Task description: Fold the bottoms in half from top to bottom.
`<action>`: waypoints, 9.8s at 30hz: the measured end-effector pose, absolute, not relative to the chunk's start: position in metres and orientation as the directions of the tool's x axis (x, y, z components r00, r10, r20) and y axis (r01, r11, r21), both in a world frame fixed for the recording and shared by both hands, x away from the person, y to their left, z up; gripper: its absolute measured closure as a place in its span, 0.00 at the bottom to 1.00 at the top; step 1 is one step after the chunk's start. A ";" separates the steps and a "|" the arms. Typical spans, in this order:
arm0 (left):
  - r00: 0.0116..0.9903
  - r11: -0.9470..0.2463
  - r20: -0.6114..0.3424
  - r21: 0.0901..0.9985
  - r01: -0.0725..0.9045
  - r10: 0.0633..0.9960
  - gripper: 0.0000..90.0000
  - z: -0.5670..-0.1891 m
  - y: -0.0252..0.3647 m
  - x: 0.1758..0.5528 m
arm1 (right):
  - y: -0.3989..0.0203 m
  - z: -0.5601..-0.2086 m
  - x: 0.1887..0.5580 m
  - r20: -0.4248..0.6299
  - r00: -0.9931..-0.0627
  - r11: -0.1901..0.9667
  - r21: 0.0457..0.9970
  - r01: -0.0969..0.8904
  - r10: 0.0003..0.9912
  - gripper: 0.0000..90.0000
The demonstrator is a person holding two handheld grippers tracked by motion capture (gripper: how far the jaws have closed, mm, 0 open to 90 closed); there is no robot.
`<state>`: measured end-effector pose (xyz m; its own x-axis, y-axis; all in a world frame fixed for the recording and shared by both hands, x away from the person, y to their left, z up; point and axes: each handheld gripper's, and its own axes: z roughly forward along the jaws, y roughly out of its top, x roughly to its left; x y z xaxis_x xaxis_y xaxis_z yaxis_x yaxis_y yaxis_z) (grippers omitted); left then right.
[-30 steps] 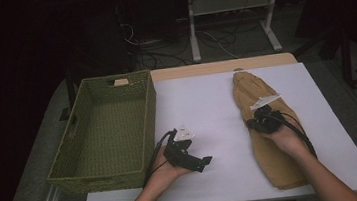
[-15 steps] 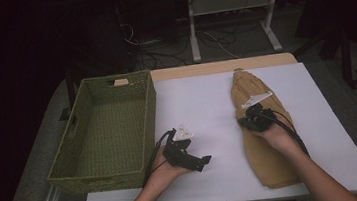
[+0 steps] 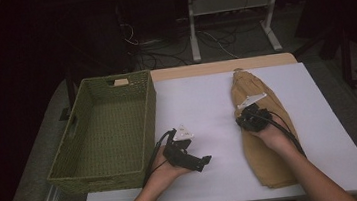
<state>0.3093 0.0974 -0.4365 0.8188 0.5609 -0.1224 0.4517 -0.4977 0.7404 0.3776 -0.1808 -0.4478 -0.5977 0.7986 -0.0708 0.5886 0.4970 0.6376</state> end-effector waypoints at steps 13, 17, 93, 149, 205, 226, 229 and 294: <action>0.816 -0.489 -0.126 0.745 0.453 0.564 0.00 -0.436 0.098 0.309 | -0.165 -0.440 0.383 -0.024 -0.623 0.472 0.676 0.566 0.782 0.96; 0.813 -0.484 -0.128 0.747 0.455 0.568 0.00 -0.435 0.100 0.310 | -0.151 -0.441 0.387 -0.020 -0.644 0.484 0.678 0.553 0.765 0.96; 0.811 -0.486 -0.136 0.740 0.465 0.569 0.00 -0.438 0.099 0.310 | -0.224 -0.450 0.449 0.158 -0.501 0.280 0.671 0.687 0.851 0.76; 0.842 -0.510 -0.142 0.739 0.439 0.520 0.00 -0.440 0.093 0.308 | -0.246 -0.423 0.444 0.136 -0.516 0.239 0.767 0.595 0.846 0.45; 0.811 -0.487 -0.110 0.750 0.448 0.575 0.03 -0.433 0.077 0.335 | -0.266 -0.421 0.328 0.166 -0.644 0.308 0.772 0.556 0.747 0.36; 0.762 -0.431 -0.124 0.762 0.484 0.636 0.17 -0.431 0.061 0.373 | -0.265 -0.421 0.330 0.170 -0.645 0.304 0.775 0.554 0.745 0.36; 0.757 -0.420 -0.133 0.764 0.489 0.640 0.18 -0.431 0.057 0.378 | -0.265 -0.422 0.330 0.171 -0.643 0.305 0.771 0.559 0.746 0.36; 0.636 -0.342 -0.138 0.746 0.571 0.759 0.70 -0.436 0.016 0.527 | -0.268 -0.420 0.329 0.186 -0.642 0.285 0.781 0.556 0.744 0.36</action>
